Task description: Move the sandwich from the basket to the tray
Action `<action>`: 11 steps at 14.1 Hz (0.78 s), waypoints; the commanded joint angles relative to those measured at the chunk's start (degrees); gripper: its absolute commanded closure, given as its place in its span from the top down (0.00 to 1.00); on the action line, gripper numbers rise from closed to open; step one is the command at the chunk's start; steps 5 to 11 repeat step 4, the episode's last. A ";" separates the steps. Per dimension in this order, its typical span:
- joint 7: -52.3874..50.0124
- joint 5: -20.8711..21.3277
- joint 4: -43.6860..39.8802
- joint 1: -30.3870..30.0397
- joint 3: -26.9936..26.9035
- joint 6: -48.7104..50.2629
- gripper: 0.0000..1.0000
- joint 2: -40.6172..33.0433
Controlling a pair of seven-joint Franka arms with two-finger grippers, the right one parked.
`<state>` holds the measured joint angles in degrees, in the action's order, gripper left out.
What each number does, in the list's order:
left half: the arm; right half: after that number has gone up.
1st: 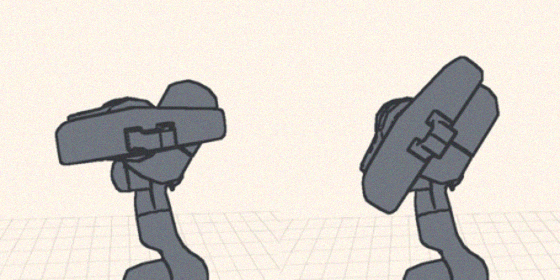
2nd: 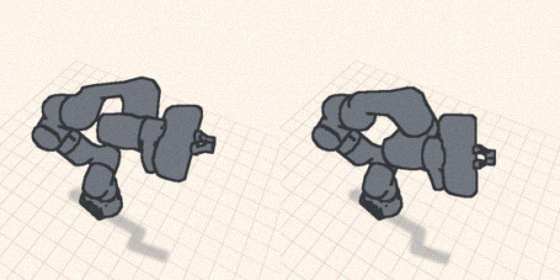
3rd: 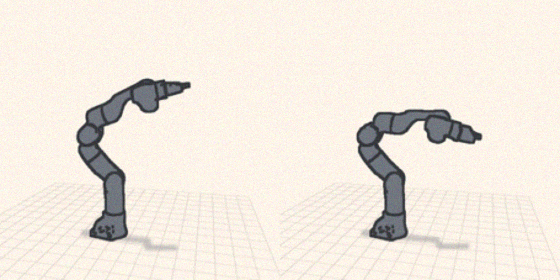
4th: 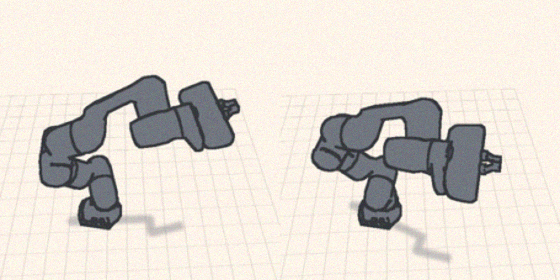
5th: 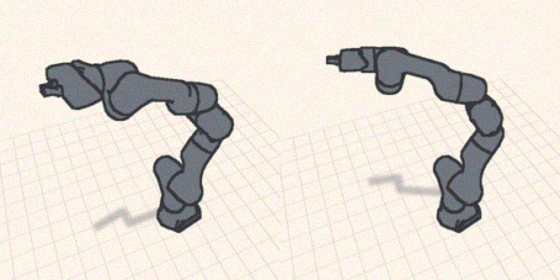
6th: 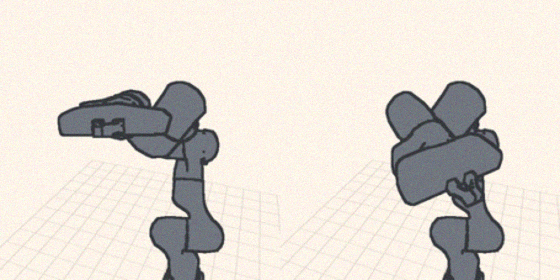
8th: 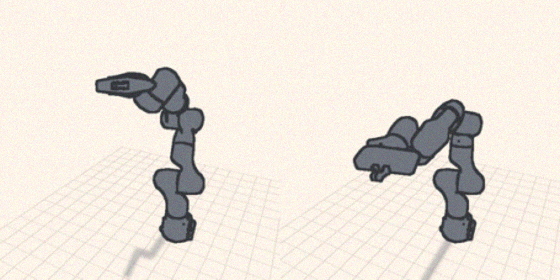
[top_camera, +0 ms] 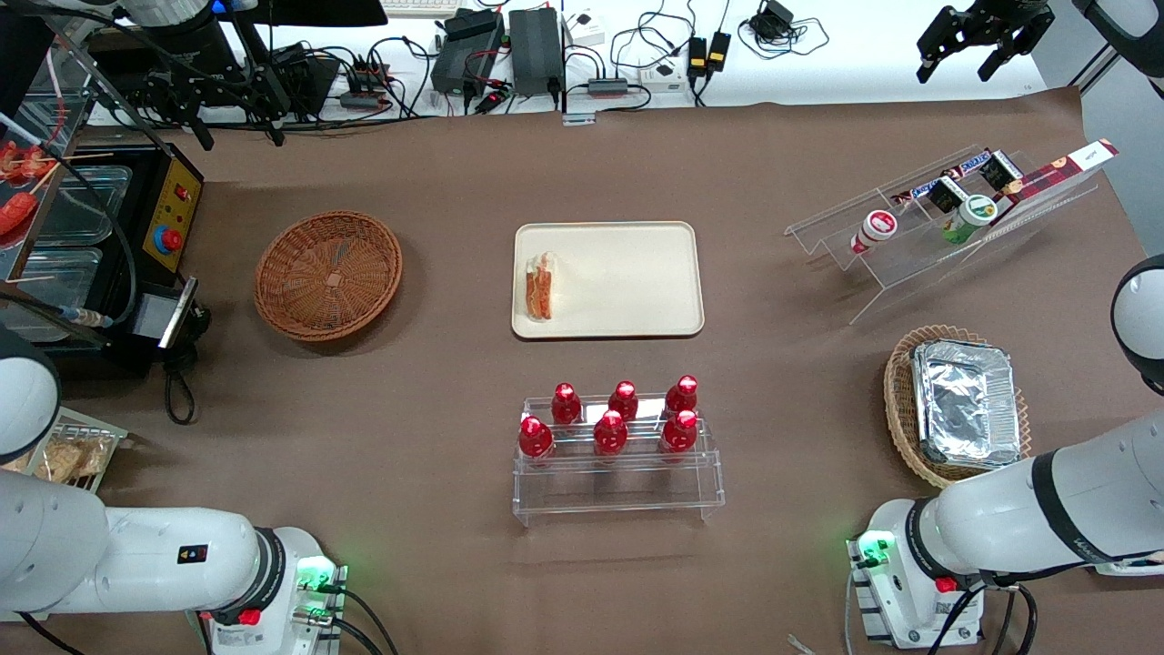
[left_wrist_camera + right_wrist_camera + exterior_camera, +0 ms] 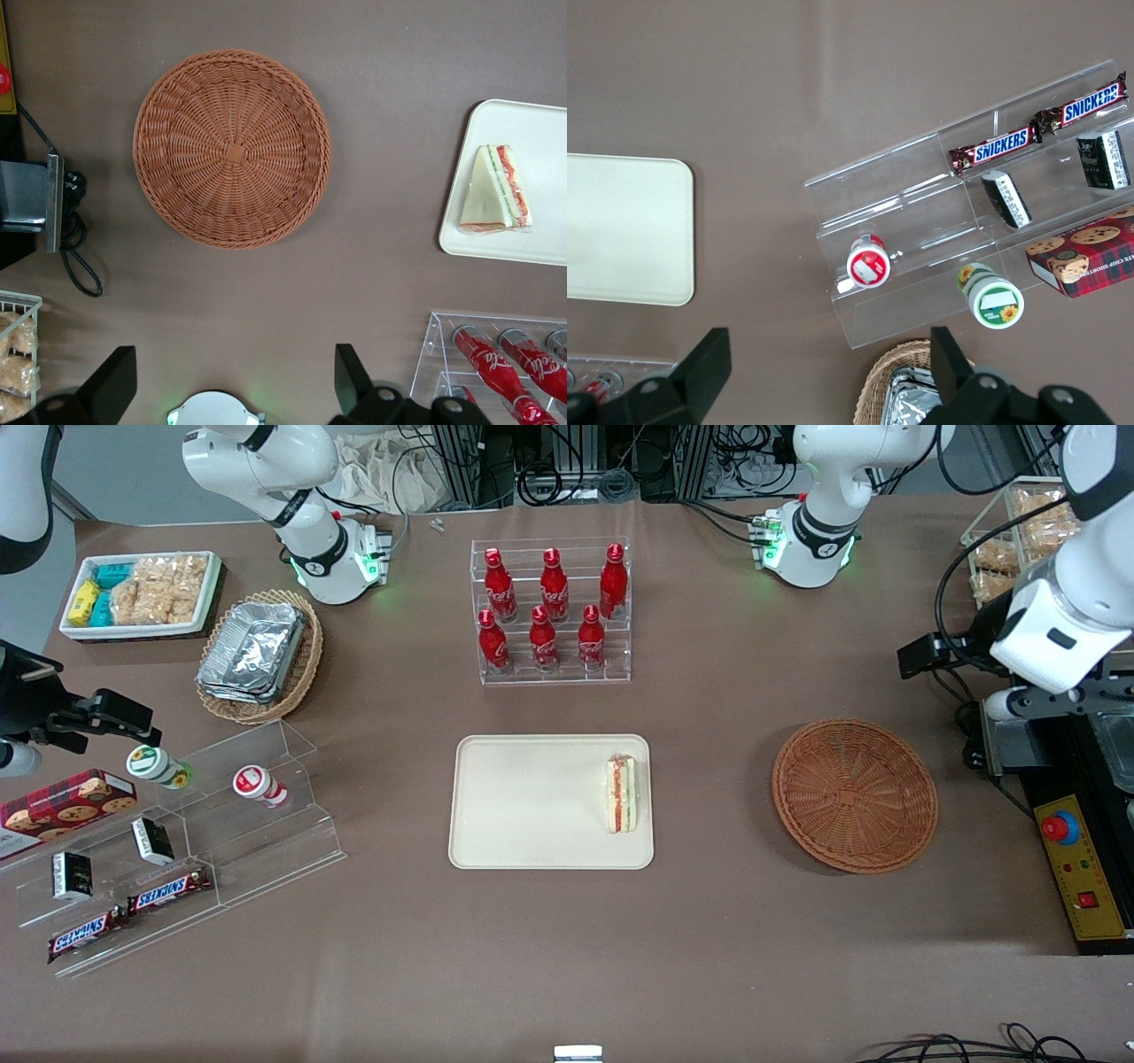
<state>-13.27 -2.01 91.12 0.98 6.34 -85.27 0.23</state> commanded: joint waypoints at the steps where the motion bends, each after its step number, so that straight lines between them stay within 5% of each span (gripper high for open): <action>1: 0.53 -0.28 4.33 0.69 -0.80 -2.62 1.00 -2.95; 11: 0.44 -0.37 3.71 0.69 -0.80 -2.18 1.00 -2.77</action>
